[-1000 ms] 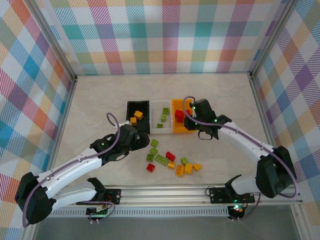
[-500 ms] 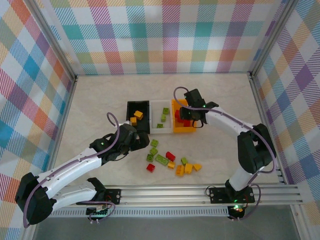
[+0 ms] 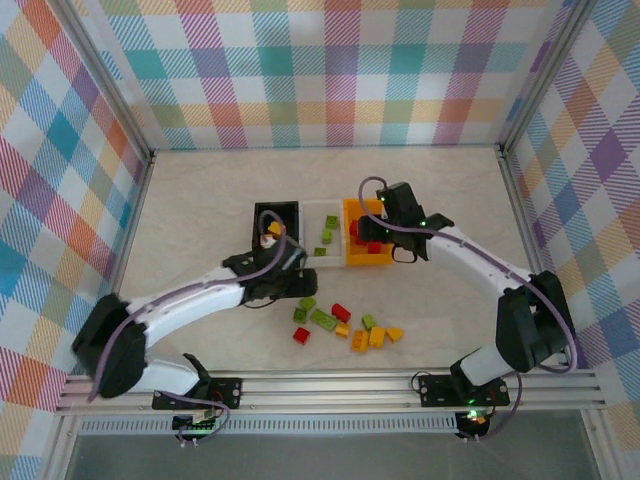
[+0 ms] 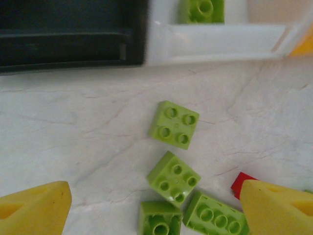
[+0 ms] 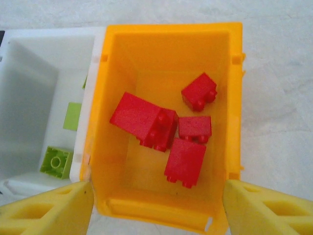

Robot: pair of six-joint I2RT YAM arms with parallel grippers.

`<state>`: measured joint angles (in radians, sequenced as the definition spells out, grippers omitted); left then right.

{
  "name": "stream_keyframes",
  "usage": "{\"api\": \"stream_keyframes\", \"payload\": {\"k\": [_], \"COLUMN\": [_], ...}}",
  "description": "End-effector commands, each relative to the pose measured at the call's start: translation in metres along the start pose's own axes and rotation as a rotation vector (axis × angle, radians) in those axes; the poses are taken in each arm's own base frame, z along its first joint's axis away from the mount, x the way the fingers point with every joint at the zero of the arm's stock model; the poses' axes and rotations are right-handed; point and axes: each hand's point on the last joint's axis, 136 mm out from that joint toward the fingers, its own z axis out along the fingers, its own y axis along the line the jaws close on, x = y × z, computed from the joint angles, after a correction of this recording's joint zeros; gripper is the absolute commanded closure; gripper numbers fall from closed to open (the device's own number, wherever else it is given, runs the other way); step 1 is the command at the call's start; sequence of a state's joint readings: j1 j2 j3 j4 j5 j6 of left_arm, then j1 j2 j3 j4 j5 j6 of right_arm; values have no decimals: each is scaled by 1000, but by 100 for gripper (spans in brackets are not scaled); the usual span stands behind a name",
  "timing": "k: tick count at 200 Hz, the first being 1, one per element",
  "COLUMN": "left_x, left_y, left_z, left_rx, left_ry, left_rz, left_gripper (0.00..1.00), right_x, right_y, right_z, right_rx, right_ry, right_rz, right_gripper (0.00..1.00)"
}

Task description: Sort the legos into containers by color

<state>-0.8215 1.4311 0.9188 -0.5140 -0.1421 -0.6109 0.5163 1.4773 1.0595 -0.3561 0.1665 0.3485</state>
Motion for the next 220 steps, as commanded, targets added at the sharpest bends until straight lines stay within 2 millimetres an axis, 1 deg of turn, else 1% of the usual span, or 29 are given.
{"api": "stream_keyframes", "payload": {"k": [1, 12, 28, 56, 77, 94, 117, 130, 145, 166, 180, 194, 201, 220], "left_x": [1, 1, -2, -3, 1, 2, 1, -1, -1, 0, 1, -1, -4, -20], "left_y": [-8, -10, -9, -4, -2, -2, -3, -7, -8, -8, -9, -13, -17, -29], "left_z": [17, 29, 42, 56, 68, 74, 78, 79, 79, 78, 71, 57, 48, 21], "left_rx": [-83, -114, -160, -221, -238, -247, -243, -230, -227, -221, -210, -182, -159, -86], "left_ry": [31, 48, 59, 71, 92, 101, 99, 94, 92, 98, 94, 70, 49, -22], "left_rz": [135, 161, 189, 225, 241, 247, 260, 270, 282, 282, 276, 261, 249, 196], "left_gripper": [13, 14, 16, 21, 26, 33, 41, 49, 54, 61, 66, 68, 68, 68], "right_x": [7, 10, 13, 14, 12, 11, 10, 11, 12, 15, 15, 15, 15, 16], "right_y": [0, -2, -5, -9, -10, -11, -11, -12, -14, -15, -16, -17, -18, -18], "right_z": [-6, -10, -13, -19, -23, -25, -28, -29, -28, -29, -31, -32, -33, -34], "right_rx": [-22, -19, -11, -3, -1, -1, 3, 5, 10, 12, 14, 16, 18, 17], "right_ry": [-10, -16, -20, -34, -48, -55, -62, -63, -62, -62, -66, -69, -74, -81], "right_rz": [26, 27, 24, 24, 25, 26, 20, 20, 20, 22, 22, 23, 27, 33], "right_gripper": [29, 29, 28, 28, 28, 28, 28, 28, 28, 28, 28, 28, 28, 28]}}
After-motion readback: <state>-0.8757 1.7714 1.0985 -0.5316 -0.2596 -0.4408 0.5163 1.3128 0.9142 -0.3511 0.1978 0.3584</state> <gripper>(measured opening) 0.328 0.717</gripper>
